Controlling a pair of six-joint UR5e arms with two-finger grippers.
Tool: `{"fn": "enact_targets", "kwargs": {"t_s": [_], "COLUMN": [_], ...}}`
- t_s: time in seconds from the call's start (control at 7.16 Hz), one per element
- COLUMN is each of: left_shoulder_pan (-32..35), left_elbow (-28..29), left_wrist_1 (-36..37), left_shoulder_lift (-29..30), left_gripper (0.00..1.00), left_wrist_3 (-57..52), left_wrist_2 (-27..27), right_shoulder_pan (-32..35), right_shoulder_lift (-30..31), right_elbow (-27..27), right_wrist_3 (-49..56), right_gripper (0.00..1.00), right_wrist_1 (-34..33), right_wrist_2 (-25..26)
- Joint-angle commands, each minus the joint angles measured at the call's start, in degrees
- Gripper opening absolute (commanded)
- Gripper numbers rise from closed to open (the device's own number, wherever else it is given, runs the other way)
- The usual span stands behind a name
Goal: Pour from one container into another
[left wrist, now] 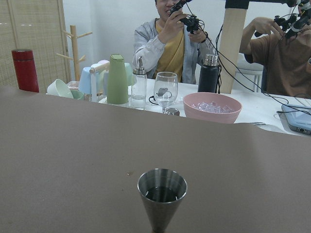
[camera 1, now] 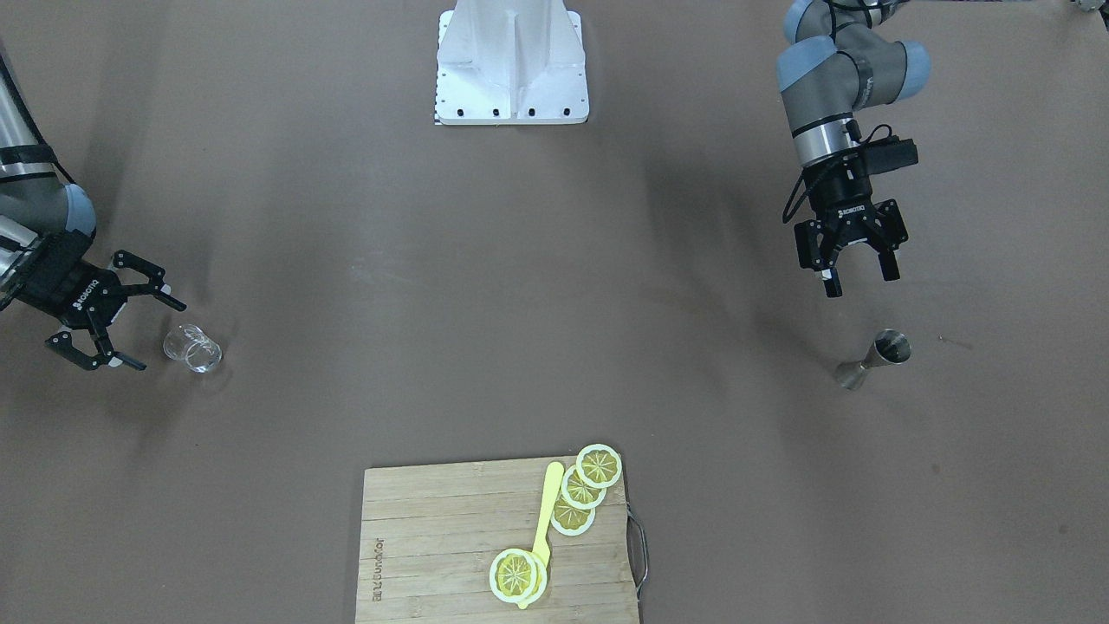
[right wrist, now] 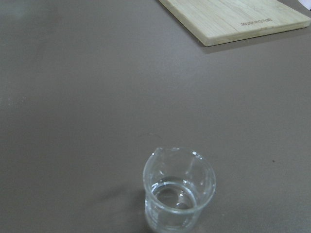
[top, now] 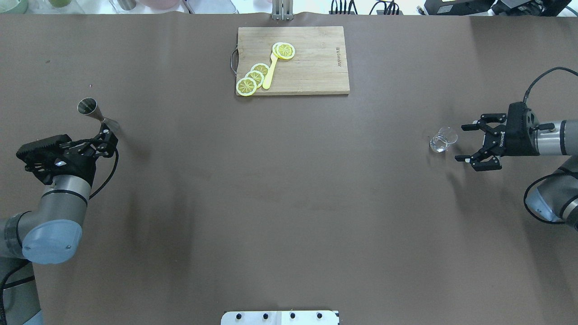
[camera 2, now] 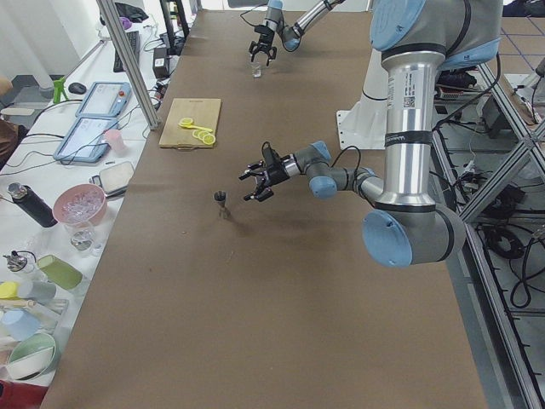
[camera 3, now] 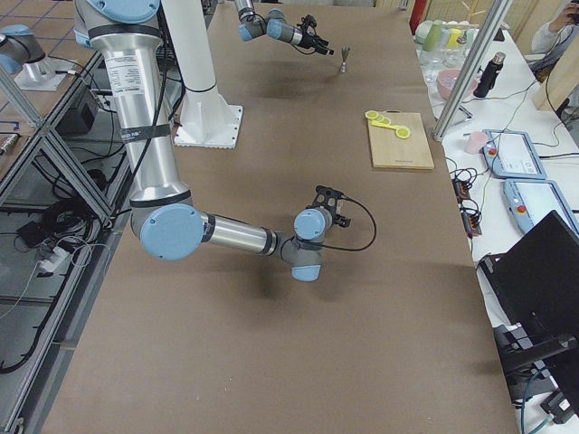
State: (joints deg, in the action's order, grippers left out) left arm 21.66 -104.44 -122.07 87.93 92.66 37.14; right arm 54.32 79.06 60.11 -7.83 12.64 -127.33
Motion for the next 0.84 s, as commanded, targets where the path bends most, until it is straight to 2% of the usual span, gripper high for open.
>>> {"fn": "enact_targets", "kwargs": {"t_s": [0.0,0.14,0.7], "left_shoulder_pan": [-1.3,-1.9,-2.0], "left_elbow": [3.6,5.9,13.4], "left_wrist_1": [-0.1,-0.2,-0.5], "left_shoulder_lift": [0.5,2.4,7.0], "left_gripper": [0.98,0.98,0.98], "left_wrist_3": [0.7,1.4,4.2], "left_wrist_2": [-5.4,-7.8,-7.8], "right_shoulder_pan": [-0.3,-0.4,-0.4], "right_shoulder_lift": [-1.6,-2.0,-3.6], "right_elbow": [-1.6,-1.7,-2.9], "right_wrist_3": [0.4,0.4,-0.2], "right_gripper": [1.0,1.0,1.0], "right_wrist_1": [-0.1,-0.2,-0.2], "right_wrist_2": [0.2,0.2,0.5]}}
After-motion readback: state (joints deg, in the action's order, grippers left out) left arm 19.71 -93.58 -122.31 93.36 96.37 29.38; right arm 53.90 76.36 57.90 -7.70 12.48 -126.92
